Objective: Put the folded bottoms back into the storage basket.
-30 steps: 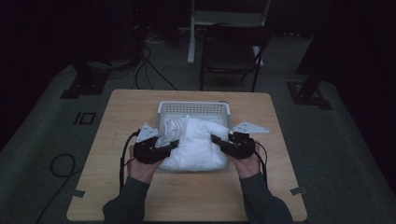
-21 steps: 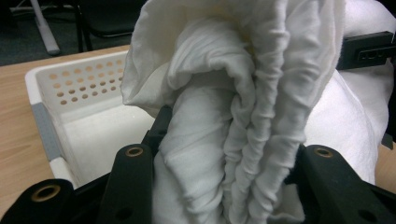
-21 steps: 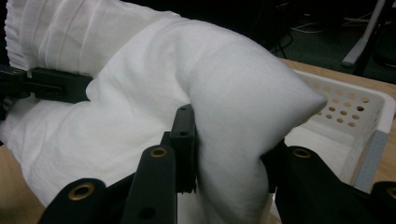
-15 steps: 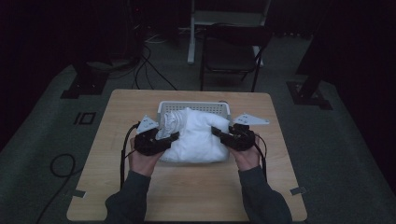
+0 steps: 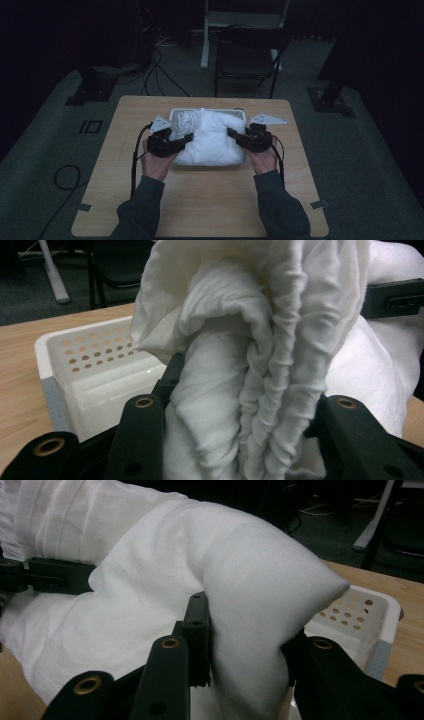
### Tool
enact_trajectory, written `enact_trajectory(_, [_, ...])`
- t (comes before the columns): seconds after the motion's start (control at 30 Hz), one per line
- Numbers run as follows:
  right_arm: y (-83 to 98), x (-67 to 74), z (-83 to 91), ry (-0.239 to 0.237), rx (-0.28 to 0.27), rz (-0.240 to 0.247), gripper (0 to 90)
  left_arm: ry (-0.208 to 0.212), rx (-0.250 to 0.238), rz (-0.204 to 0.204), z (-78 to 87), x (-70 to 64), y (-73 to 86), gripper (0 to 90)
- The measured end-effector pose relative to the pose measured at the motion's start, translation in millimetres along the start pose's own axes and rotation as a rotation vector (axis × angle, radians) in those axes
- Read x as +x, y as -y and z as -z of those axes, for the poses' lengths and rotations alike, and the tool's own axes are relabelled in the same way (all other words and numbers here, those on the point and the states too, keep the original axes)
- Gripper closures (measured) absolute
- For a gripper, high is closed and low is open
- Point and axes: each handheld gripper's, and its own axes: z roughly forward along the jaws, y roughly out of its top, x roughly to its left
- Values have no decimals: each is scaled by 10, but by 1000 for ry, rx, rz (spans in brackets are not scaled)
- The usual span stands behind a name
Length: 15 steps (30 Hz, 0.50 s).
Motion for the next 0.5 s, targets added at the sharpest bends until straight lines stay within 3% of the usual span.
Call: enact_trajectory(0.5, [-125,-126,-115,20,-3,-28,690,-5,-2,1,-156,114,-124,553])
